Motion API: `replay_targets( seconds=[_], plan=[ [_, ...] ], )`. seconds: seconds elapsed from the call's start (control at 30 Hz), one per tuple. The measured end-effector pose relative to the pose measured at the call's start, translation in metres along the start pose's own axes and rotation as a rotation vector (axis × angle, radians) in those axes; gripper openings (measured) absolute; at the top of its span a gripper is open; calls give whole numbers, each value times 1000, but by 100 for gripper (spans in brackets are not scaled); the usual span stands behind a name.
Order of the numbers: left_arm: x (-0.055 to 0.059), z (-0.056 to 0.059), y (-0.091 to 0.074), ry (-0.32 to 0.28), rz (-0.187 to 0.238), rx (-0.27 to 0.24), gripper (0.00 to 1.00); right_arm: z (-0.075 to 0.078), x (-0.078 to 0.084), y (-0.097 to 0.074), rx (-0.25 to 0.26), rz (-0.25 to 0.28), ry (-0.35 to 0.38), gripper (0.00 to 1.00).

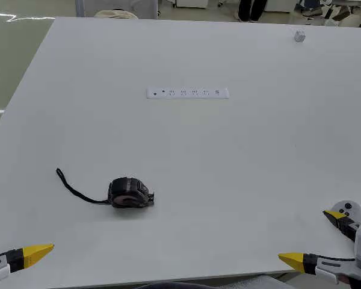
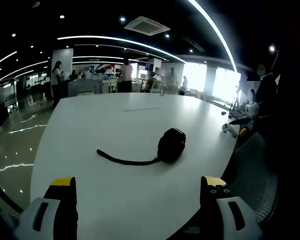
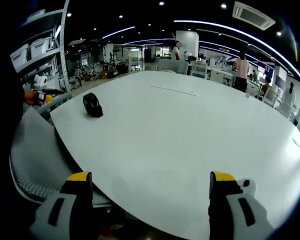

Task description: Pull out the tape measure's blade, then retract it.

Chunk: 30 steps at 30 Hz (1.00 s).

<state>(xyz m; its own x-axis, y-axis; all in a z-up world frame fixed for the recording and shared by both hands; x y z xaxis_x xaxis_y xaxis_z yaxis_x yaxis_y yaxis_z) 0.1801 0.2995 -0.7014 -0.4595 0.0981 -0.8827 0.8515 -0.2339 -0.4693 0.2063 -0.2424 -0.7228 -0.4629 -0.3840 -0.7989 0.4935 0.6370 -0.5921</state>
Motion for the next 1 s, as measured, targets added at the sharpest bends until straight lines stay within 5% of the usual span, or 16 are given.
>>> replay_targets(
  seconds=[1.0],
  plan=[
    [-3, 5, 5, 40, -26, 47, 100, 0, 1, 3, -25, -18, -15, 98]
  ],
)
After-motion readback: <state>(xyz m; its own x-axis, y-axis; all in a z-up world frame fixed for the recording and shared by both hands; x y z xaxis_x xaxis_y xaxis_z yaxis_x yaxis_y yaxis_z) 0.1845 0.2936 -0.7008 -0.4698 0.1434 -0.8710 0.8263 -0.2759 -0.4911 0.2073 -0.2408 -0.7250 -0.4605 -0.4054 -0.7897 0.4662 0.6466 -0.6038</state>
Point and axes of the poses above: the centre of the closed fingertips' face, and the gripper's own axes: y roughly forward along the fingers, z roughly to its right, x roughly out of its underside, the point moved 1 cm from there along -y, roughly backward along the fingers, and after that the axes turned 11 degrees about -x, right-handed, at the moved point
